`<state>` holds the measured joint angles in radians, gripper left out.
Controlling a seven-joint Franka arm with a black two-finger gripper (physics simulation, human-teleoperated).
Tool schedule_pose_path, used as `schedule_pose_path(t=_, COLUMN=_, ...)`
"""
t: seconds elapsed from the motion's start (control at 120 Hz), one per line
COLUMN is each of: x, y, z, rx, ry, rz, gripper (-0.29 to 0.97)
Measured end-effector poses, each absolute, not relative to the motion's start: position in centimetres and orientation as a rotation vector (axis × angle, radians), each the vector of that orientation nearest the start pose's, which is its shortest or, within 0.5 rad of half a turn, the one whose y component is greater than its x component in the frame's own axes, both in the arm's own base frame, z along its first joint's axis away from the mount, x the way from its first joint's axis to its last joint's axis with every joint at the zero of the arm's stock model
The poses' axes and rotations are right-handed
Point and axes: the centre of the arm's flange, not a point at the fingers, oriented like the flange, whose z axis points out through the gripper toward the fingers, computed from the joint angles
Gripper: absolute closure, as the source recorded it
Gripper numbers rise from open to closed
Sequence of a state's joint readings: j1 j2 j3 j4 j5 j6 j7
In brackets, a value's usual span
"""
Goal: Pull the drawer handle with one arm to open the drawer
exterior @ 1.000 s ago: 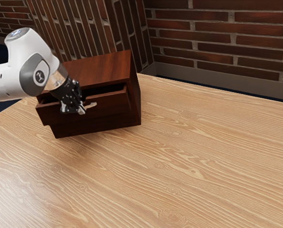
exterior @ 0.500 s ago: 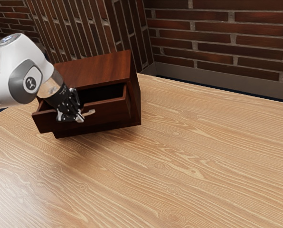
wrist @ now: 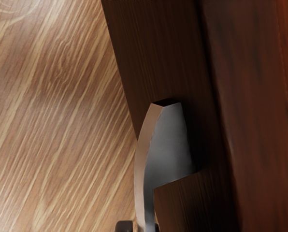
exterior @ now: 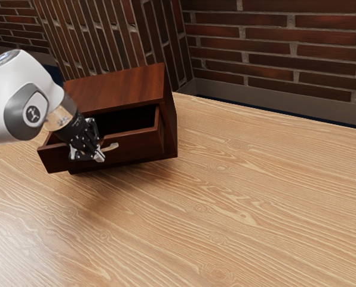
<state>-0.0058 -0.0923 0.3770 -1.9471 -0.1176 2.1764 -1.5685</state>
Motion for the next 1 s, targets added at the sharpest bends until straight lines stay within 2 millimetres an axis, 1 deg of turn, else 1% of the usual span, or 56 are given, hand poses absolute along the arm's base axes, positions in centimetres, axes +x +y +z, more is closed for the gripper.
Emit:
schedule_pose_path(t=0.275, x=51.6, y=20.2, z=55.0, rx=1.538, ry=2.377, rz=0.247, gripper=0.78)
schedule_pose_path(t=1.0, x=48.6, y=18.6, z=55.2, rx=1.544, ry=2.345, rz=0.239, gripper=0.79)
